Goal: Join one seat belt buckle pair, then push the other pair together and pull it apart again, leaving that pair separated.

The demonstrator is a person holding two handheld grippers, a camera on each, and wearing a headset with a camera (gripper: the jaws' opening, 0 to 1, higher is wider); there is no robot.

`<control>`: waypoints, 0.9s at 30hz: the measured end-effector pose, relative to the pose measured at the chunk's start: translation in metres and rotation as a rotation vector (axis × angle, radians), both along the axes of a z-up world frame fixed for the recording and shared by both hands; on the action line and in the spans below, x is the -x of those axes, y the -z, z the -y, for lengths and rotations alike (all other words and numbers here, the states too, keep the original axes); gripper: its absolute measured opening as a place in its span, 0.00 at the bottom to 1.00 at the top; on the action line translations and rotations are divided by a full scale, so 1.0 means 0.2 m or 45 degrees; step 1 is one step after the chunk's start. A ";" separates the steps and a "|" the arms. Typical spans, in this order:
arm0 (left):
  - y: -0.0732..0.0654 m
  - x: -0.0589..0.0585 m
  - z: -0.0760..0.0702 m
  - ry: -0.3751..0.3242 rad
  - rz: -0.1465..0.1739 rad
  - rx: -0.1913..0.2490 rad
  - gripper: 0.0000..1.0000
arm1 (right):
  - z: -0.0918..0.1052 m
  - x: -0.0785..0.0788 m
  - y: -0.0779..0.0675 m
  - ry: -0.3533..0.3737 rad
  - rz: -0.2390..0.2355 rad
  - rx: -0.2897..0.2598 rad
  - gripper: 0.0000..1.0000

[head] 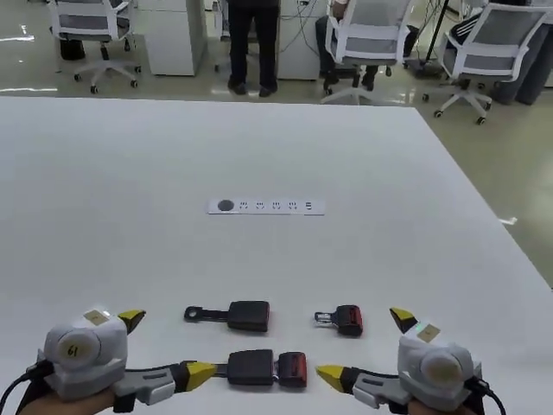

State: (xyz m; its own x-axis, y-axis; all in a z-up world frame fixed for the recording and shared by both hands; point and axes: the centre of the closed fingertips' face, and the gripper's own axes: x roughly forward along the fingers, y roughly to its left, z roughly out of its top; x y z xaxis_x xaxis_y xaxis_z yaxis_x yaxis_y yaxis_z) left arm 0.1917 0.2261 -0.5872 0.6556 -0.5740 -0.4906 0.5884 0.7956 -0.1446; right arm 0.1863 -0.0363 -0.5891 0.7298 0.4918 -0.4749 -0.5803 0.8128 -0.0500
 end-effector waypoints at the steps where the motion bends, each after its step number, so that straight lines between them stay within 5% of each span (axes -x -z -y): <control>1: 0.00 0.01 -0.01 -0.003 0.001 0.004 1.00 | 0.00 0.01 -0.01 0.000 0.006 0.002 1.00; 18: -0.04 0.18 -0.12 0.007 0.023 0.029 0.98 | 0.08 0.12 -0.01 0.087 0.000 -0.025 1.00; 21: -0.05 0.19 -0.12 0.014 0.011 0.065 0.98 | 0.08 0.14 -0.01 0.077 -0.003 -0.010 1.00; 27: -0.05 0.20 -0.13 0.018 0.024 0.041 0.99 | 0.10 0.15 0.00 0.058 -0.018 -0.005 1.00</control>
State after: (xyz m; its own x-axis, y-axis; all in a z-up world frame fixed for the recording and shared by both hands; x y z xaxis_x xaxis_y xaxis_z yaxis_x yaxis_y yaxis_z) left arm 0.1513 0.2516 -0.5775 0.6562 -0.5988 -0.4592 0.6025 0.7821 -0.1590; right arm 0.1553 -0.0572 -0.5897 0.7445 0.4604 -0.4835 -0.5435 0.8385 -0.0385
